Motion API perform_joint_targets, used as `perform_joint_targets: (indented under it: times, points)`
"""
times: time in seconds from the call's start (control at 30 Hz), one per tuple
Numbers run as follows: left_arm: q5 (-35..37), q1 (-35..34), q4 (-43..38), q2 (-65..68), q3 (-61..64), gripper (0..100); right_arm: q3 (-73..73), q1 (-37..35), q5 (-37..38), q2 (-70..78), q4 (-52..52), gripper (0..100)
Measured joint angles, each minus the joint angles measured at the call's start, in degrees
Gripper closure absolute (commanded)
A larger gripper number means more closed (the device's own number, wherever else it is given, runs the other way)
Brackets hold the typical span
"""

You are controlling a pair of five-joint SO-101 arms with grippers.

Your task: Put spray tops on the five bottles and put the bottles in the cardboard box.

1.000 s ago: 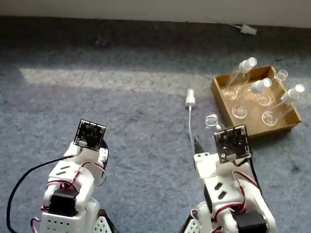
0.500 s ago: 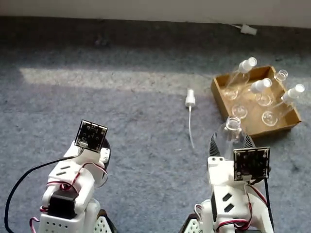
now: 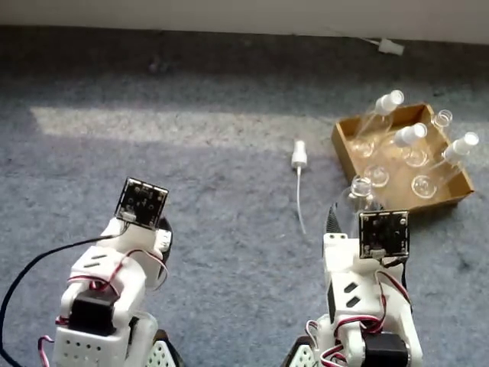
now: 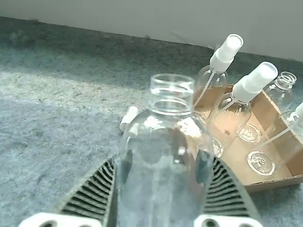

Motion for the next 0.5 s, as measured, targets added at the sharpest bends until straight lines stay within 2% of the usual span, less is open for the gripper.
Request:
perform_joint_targets:
  times: [0.27,0.5]
  points:
    - [0.0,0.3,-0.4,25.7,-10.5,99,0.1,0.0,0.0,-0.3,-0.1,86.5]
    - [1.4,9.8,-6.1,41.7,-16.1,99,1.9,0.1,0.0,-0.3,-2.5,86.5]
